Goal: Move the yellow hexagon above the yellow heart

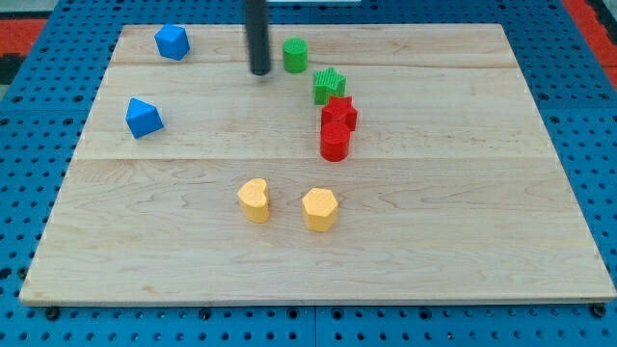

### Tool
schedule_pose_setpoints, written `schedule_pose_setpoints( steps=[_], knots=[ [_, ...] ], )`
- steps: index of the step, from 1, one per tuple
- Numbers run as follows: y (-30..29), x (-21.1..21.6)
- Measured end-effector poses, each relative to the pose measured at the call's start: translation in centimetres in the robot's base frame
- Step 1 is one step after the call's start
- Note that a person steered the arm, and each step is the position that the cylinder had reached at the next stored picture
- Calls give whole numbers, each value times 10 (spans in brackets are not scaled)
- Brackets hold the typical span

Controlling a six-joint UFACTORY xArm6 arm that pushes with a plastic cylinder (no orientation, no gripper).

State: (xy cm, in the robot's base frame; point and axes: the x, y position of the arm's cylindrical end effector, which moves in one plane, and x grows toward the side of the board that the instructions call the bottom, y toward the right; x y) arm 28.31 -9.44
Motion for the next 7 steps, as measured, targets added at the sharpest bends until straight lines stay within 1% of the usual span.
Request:
schedule_pose_setpoints(
  steps=[1, 2, 3, 5, 6, 7],
  knots=[
    [51, -18],
    [66, -18],
    [56, -22],
    [41, -13],
    [24, 24],
    [14, 81]
  ],
)
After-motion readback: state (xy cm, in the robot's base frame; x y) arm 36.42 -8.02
